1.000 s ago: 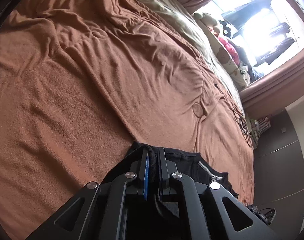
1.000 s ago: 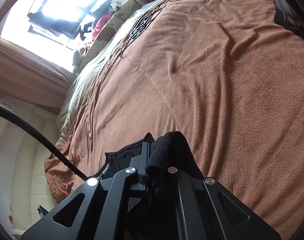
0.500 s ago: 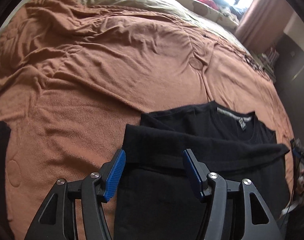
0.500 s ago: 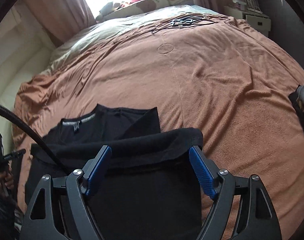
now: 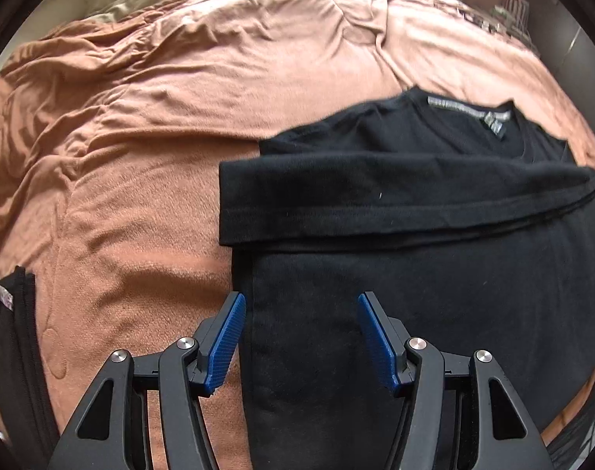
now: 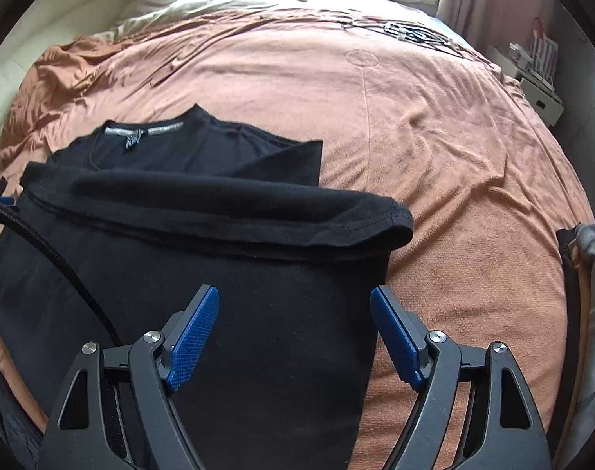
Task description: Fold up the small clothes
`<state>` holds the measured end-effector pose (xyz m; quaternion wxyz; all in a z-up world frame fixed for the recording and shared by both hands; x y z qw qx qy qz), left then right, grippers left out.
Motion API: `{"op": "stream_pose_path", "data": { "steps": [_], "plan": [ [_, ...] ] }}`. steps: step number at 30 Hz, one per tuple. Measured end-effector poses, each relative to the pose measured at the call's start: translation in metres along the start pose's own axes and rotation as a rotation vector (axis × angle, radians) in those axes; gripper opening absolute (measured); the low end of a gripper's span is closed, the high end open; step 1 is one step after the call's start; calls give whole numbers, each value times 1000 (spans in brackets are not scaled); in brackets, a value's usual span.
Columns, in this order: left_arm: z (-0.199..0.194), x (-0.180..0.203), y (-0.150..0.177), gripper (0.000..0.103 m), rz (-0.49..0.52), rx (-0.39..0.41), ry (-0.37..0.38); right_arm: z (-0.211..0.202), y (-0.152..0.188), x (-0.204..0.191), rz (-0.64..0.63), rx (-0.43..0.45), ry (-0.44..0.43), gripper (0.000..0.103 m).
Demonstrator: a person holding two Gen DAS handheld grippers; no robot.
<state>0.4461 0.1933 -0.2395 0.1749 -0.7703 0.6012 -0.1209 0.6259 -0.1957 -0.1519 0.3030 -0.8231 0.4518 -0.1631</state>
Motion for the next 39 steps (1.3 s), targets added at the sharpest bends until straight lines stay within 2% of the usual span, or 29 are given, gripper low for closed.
{"op": "stream_pose_path", "data": {
  "steps": [3,5,7,10,14,17,29,32,34,36,37,39],
  "plan": [
    [12,0,4,62,18,-45,-36,12,2,2,-15,-32,43,79],
    [18,-2,2,67,12,-47,-50,24,4,3,-19,-60,62,79],
    [23,-5,-4,80,12,-29,-86,33,3,2,-3,-71,55,79],
    [31,-9,-13,84,-14,-26,-89,40,-5,1,16,-73,58,79],
    [41,-13,-32,84,-49,-12,-86,56,-24,-1,-8,-77,88,79],
    [47,-14,-46,84,-45,-6,-99,71,-39,5,35,-78,91,79],
    [65,-27,-99,84,-108,34,-204,110,-84,25,139,-32,163,77],
    [54,-32,-111,82,-141,83,-240,100,-98,35,190,28,166,75],
    [39,-37,-117,74,-185,134,-248,89,-100,40,217,66,143,75],
    [30,-42,-119,72,-205,160,-233,86,-94,44,220,63,121,75],
    [28,-44,-120,71,-212,166,-218,85,-90,46,218,55,117,73],
    [23,-50,-118,66,-220,175,-185,87,-80,51,224,35,88,57]
  ]
}}
Point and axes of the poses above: each gripper's, at about its wrist camera, not at the fingertips, and z roughly the way its jaws point, x to its right, y to its underside, the point moved 7 cm from there along z, roughly the way its jaws point, and after that the axes turned 5 degrees about x, right-handed, at the moved point
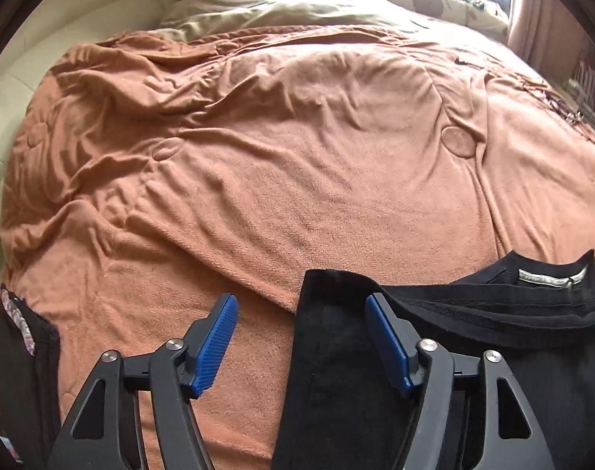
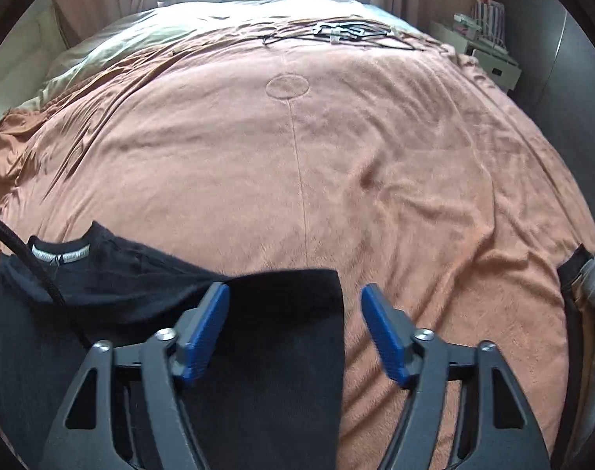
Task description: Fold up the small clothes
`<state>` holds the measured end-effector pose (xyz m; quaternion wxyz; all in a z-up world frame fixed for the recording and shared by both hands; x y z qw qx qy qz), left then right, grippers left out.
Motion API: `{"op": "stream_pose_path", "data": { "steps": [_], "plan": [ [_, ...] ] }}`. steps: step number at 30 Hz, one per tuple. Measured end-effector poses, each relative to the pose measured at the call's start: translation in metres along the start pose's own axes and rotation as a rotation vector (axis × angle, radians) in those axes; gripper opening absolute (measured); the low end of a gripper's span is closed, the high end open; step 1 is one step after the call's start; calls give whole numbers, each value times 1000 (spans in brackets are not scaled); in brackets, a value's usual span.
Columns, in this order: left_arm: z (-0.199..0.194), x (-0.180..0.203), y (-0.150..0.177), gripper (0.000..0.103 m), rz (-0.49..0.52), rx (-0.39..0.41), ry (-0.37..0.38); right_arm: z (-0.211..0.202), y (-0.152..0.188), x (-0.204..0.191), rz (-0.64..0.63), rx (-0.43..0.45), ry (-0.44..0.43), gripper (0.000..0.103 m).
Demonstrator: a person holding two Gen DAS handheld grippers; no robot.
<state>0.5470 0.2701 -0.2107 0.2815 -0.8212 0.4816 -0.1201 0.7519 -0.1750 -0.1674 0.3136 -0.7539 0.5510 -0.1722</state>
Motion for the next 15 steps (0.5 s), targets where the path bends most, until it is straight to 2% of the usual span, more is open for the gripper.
{"op": "stream_pose_path", "data": {
  "steps": [2,4,7,11,14,15],
  "plan": [
    [0,-8,3,58,-16,-7,14,0,8,5,23,-22,-51,51],
    [1,-14,6,52,-38,-20,32,0,13,9,31,-31,-92,49],
    [7,-17,12,52,-65,-44,77,5,15,16,4,-48,-116,48],
    [20,-14,17,52,-88,-65,119,6,15,21,-5,-63,-124,48],
    [32,-12,20,51,-101,-81,122,7,15,22,-7,-79,-113,48],
    [35,-11,21,45,-100,-85,123,6,16,19,-6,-86,-107,46]
  ]
}}
Point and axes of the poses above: each gripper's, at about its wrist camera, not at the fingertips, and z roughly the way its jaws point, x to its right, y to its underside, the point moved 7 cm from there along z, roughly the way its jaws point, and after that the axes turned 5 degrees about x, right-handed, at the moved point
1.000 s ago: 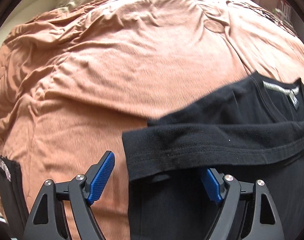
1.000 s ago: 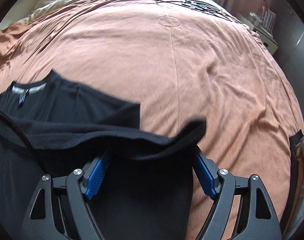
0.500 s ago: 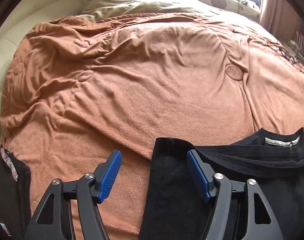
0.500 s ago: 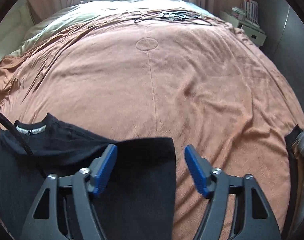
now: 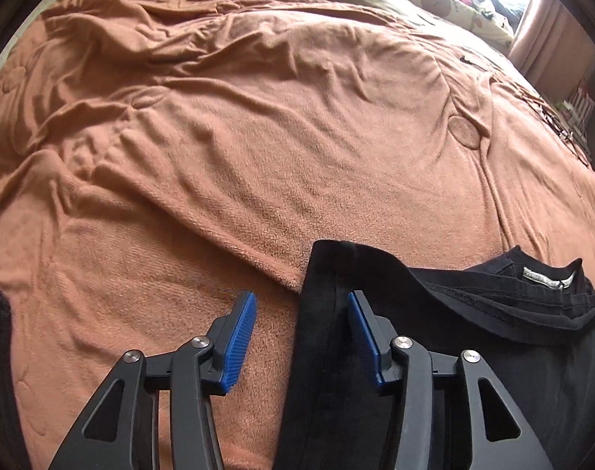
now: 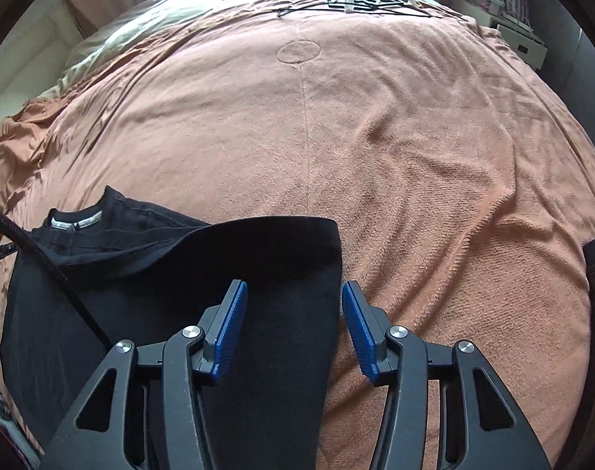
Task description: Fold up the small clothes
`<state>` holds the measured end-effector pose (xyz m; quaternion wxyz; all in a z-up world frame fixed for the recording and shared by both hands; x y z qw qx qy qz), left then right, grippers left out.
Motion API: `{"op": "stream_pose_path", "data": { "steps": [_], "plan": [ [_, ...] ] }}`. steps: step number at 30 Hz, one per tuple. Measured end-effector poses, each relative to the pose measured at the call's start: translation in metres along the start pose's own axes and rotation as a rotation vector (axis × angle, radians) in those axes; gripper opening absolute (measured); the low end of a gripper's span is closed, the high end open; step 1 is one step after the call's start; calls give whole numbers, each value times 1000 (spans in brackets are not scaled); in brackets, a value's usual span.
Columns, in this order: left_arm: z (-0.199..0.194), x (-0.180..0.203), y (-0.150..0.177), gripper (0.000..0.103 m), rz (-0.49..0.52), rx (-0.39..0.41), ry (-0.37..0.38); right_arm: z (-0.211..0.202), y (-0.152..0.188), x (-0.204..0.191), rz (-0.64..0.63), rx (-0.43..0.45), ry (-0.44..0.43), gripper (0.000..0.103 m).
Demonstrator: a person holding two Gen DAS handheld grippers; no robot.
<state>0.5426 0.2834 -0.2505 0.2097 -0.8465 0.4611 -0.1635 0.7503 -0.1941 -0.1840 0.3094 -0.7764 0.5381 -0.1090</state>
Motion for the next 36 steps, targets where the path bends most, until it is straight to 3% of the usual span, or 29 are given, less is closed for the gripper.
{"op": "stream_pose_path", "data": {
  "steps": [7,9,11,21,26,36],
  "plan": [
    [13,9,-4,23,5,9,26,22,-8,-5,16,-7,20,29],
    [14,11,-6,18,8,14,20,23,-11,-2,43,2,26,11],
    [11,13,-9,4,28,34,-7,19,-12,0,63,21,4,5],
    [-29,3,-21,4,12,120,20,-35,-25,-15,-1,153,33,4],
    [-45,-1,-27,3,22,149,-7,-56,-26,-23,-22,189,63,4],
    [-58,-9,-43,3,21,199,-42,-56,-41,-26,-26,220,100,4]
  ]
}}
Point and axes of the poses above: each gripper's, at about its wrist camera, not at the fingertips, and z roughly the way its jaws point, x to its right, y to its underside, the point moved 7 cm from there along z, roughly the way its jaws point, and after that the axes turned 5 degrees about x, right-handed, at the moved point
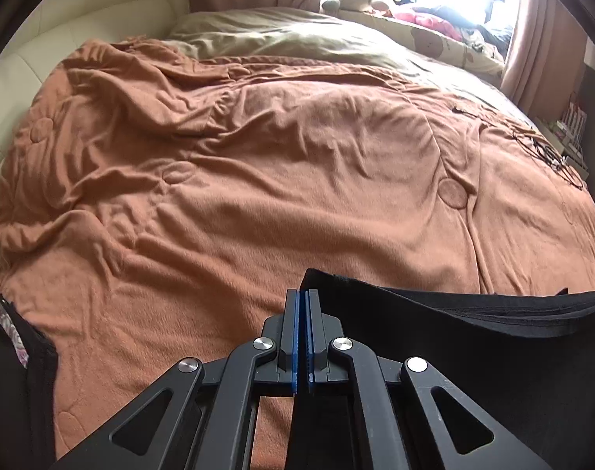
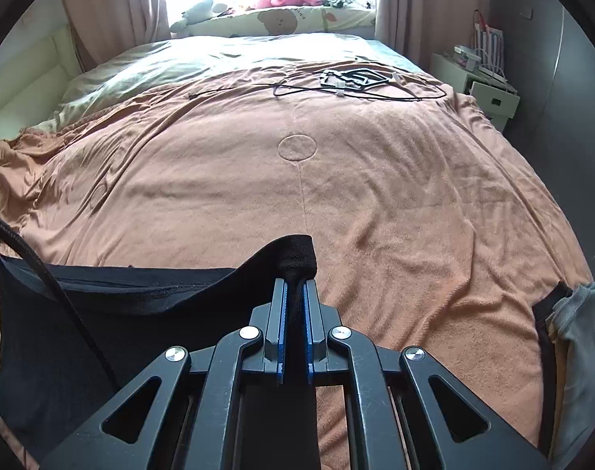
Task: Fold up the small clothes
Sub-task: 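Grasp the folded edge of the shirt with both grippers, then hold the folded edge with the left gripper while opening the right gripper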
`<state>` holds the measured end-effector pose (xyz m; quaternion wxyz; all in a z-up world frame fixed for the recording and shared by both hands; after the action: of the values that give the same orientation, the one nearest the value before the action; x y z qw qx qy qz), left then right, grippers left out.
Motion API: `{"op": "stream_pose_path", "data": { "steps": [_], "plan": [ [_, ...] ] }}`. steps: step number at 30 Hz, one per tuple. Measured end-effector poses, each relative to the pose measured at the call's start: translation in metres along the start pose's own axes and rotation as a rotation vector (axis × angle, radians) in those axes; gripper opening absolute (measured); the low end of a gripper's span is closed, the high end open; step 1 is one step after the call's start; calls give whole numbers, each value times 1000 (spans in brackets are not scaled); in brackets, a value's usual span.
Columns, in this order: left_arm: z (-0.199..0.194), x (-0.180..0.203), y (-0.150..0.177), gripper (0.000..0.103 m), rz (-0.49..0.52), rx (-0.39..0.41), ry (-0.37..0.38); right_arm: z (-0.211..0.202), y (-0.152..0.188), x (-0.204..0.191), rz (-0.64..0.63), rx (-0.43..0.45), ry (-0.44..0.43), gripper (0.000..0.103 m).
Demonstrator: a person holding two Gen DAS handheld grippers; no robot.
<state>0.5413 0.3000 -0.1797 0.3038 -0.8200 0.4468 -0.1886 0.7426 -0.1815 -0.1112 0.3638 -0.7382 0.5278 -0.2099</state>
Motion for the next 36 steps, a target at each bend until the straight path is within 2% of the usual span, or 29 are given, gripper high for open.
{"op": "stream_pose_path", "data": {
  "steps": [7,9,12,13,14,15,16,17,22,25,28,33,36],
  "plan": [
    [18,5,-11,3,2,-1,-26,33,-5,1,20,-25,20,4],
    [32,6,-7,3,-7,-26,-50,49,-3,3,44,-50,12,4],
    [53,0,5,3,-11,-97,-134,72,8,13,85,-111,63,9],
    [58,-4,9,3,-27,-115,-139,75,9,15,94,-121,61,10],
    [61,-6,13,3,-53,-130,-121,77,12,16,104,-130,45,18],
    [63,-7,17,3,-79,-141,-93,77,12,15,107,-134,32,36],
    [63,-8,20,4,-89,-145,-75,75,12,14,104,-129,25,44],
    [62,-8,22,4,-87,-148,-69,72,11,12,90,-120,21,47],
    [51,10,30,4,-22,-145,0,59,11,-25,-61,-111,-44,47],
    [46,37,39,4,26,-171,67,64,20,-54,-141,-161,-53,47],
    [46,69,50,4,94,-200,116,76,31,-82,-181,-204,-101,47],
    [48,114,67,4,201,-226,146,102,44,-109,-252,-248,-115,47],
    [51,130,66,4,223,-220,144,112,44,-120,-273,-232,-100,47]
  ]
}}
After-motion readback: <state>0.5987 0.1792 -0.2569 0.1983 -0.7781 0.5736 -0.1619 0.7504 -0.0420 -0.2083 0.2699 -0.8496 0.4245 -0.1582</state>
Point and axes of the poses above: each gripper's, at about its wrist camera, not at the fingertips, and z roughly the way its jaws point, x to its right, y to its underside, the point moved 7 cm from there along z, roughly the way its jaws point, and after that the axes turned 5 degrees about x, right-handed, at the moved point
